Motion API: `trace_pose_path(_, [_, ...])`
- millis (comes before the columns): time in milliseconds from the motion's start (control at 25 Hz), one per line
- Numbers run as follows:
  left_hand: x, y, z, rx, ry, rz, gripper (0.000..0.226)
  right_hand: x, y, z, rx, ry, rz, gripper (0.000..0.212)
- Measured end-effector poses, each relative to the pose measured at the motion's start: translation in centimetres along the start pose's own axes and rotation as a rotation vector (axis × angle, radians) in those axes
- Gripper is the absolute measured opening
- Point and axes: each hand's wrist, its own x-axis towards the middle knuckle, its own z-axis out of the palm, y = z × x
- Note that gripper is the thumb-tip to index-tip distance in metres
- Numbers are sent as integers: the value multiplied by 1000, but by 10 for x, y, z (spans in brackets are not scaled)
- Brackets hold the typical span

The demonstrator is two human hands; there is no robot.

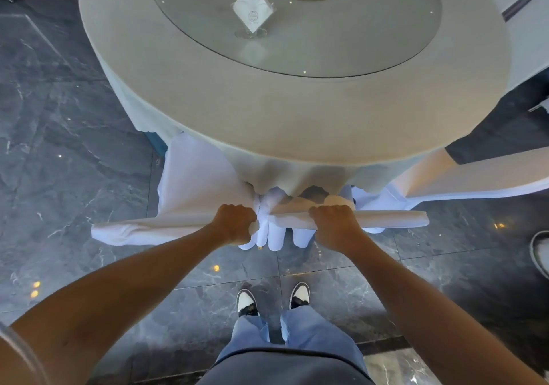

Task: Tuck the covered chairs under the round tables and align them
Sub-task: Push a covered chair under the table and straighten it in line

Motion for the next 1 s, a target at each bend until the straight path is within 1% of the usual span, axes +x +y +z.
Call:
trace_pose_path(80, [5, 11, -14, -86, -24, 40, 39, -10, 13, 7, 25, 71, -30, 22])
trace_pose_path(120, [12, 24, -22, -183, -18, 36, 40, -18, 26, 12, 41, 133, -34, 22])
trace_pose_path(200, [21, 48, -38, -388, 53, 16, 32, -31, 43, 19, 115, 260, -45, 21])
trace_pose_path(240, [30, 68, -45, -425, 103, 18, 30, -40, 60, 21, 161, 300, -37, 22])
trace_pose_path(280, [36, 87, -54, -439, 134, 26, 33, -47, 77, 24, 196, 318, -28, 24])
trace_pose_path(320, [45, 109, -63, -454, 130, 39, 40, -55, 99, 28, 215, 314, -19, 28])
trace_pose_path(440, [68, 181, -90, -507, 38, 145, 50, -79, 184, 44, 258, 233, 9, 36])
trace_pose_path(520, [82, 233, -105, -487, -3, 176, 58, -91, 249, 61, 252, 183, 52, 48])
trace_pose_path(560, [91, 257, -111, -470, -13, 174, 56, -94, 282, 70, 239, 130, 80, 54])
trace_pose_path(640, [113, 308, -113, -451, -52, 151, 41, -101, 355, 87, 182, 12, 150, 58])
trace_pose_path(680, [122, 325, -111, -412, -76, 152, 35, -104, 385, 92, 146, -5, 209, 56])
trace_pose_path(760, [142, 359, -107, -243, -108, 133, 24, -121, 453, 103, 19, -14, 312, 56])
trace_pose_path(800, [147, 371, -105, -155, -103, 108, 26, -131, 485, 107, -55, -18, 352, 59])
trace_pose_path(880, [154, 388, -98, -34, -85, 29, 42, -144, 544, 114, -175, -8, 402, 65])
trace_pose_path(920, [156, 391, -94, -16, -66, -5, 48, -146, 567, 117, -219, -15, 413, 68])
trace_pose_path(1000, [160, 394, -89, -29, -30, -68, 51, -144, 601, 120, -288, -58, 404, 73])
